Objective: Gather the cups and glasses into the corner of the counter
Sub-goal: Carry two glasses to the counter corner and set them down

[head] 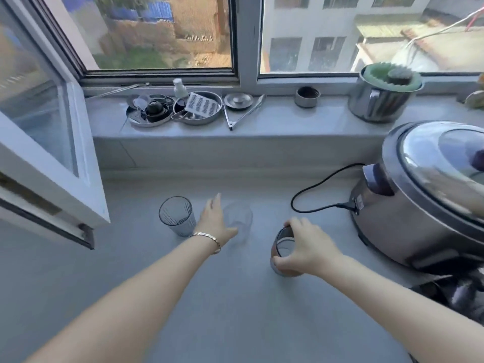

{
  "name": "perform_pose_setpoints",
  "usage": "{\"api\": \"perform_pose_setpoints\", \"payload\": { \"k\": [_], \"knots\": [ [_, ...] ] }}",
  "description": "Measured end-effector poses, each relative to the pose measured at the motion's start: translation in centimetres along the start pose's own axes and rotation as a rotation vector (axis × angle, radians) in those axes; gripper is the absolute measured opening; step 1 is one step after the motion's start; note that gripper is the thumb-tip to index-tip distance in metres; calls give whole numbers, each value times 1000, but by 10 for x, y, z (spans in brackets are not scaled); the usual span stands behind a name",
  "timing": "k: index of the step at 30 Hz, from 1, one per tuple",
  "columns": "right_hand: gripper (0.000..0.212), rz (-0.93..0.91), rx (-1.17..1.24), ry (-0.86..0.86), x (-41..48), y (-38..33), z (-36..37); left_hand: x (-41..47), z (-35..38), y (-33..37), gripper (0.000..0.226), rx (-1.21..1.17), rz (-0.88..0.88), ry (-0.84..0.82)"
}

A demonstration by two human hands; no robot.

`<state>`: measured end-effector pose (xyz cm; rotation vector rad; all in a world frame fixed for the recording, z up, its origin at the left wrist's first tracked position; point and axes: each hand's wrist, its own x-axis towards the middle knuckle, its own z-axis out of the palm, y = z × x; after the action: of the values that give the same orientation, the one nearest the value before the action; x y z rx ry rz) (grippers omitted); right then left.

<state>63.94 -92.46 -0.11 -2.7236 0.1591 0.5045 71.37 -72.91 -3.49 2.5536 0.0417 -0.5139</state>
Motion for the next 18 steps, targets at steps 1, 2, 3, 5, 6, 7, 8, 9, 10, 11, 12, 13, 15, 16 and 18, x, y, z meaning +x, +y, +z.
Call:
{"api": "perform_pose_setpoints", "payload": {
  "k": [1, 2, 3, 5, 6, 7, 8, 9, 10, 11, 12, 13, 15, 16, 18],
  "knots": [
    [69, -8, -17, 30, 8, 2, -3, 9, 3, 7, 99, 6, 4, 5],
    [70, -12, -21, 51, 16, 3, -6, 18, 6, 12, 103, 19, -1, -2],
    [71, -11, -10, 62, 22, 5, -8, 25, 10, 15, 102, 25, -16, -17],
    [72, 0, 38, 56, 31, 8, -12, 33, 18, 19, 91, -15, -67, -40],
    [72, 3, 58, 45, 34, 9, -12, 33, 22, 20, 82, -58, -83, -30],
    [72, 1, 66, 31, 37, 11, -12, 31, 26, 20, 74, -96, -79, -12],
    [72, -5, 63, 17, 38, 12, -12, 27, 29, 19, 70, -109, -59, 1],
    [73, -13, 52, 4, 38, 13, -11, 22, 31, 17, 70, -91, -31, -3],
    [74, -22, 39, -9, 38, 15, -10, 18, 32, 14, 74, -56, -6, -19],
    [74, -31, 26, -21, 38, 16, -9, 15, 31, 11, 80, -15, 8, -36],
    [75, -41, 14, -32, 37, 16, -8, 12, 30, 9, 84, 21, 8, -47],
    [75, -51, 2, -42, 36, 17, -8, 9, 27, 8, 85, 42, -4, -49],
    [74, -75, -25, -49, 31, 16, -7, -1, 24, 6, 83, 41, -36, -41],
    [74, -91, -41, -51, 28, 14, -7, -9, 23, 5, 83, 37, -49, -33],
    [73, -136, -75, -56, 18, 7, -6, -32, 22, -4, 83, 19, -68, -8]
  ]
}}
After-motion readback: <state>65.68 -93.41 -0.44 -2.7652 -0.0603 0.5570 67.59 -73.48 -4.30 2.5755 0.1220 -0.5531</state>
